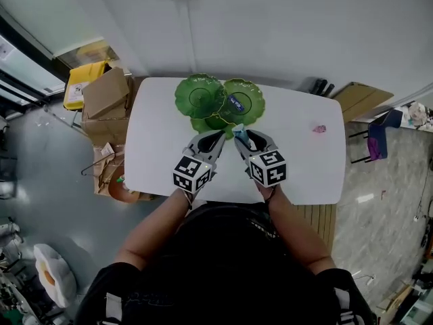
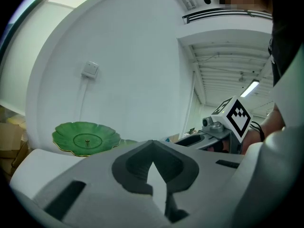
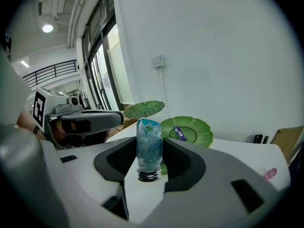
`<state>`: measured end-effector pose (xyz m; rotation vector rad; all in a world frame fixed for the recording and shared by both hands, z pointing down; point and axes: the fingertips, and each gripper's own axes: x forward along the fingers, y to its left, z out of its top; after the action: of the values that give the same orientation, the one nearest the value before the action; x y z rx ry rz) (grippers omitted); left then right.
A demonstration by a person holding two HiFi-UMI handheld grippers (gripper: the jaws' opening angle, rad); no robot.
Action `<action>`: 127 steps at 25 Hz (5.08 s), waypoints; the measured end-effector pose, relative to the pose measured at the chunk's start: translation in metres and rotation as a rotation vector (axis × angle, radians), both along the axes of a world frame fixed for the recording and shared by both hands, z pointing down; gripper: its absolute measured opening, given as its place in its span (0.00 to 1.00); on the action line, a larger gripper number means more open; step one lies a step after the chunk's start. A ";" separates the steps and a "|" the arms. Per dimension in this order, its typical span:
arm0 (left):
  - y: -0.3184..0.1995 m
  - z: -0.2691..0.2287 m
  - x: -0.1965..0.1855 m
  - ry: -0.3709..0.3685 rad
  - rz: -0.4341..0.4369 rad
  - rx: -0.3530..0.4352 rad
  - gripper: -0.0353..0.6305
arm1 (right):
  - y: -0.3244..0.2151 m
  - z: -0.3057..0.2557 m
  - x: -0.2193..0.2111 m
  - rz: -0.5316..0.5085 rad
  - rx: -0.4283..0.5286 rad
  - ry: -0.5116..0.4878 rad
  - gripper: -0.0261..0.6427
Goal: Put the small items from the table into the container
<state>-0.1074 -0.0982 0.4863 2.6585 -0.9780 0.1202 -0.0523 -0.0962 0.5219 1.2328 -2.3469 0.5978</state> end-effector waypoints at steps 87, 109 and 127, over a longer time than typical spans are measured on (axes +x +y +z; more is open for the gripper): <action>-0.034 -0.015 0.027 0.022 -0.031 0.024 0.06 | -0.086 -0.029 0.023 -0.028 0.035 0.097 0.25; 0.021 -0.055 0.013 0.072 0.011 0.101 0.06 | 0.015 -0.081 -0.015 -0.065 0.223 -0.011 0.07; 0.008 -0.052 0.119 0.098 0.019 0.082 0.06 | 0.019 -0.074 0.096 -0.043 0.202 0.000 0.07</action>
<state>0.0120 -0.0903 0.4340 2.7194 -0.9459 -0.0471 0.0440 -0.0770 0.4478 1.2620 -2.4757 0.3536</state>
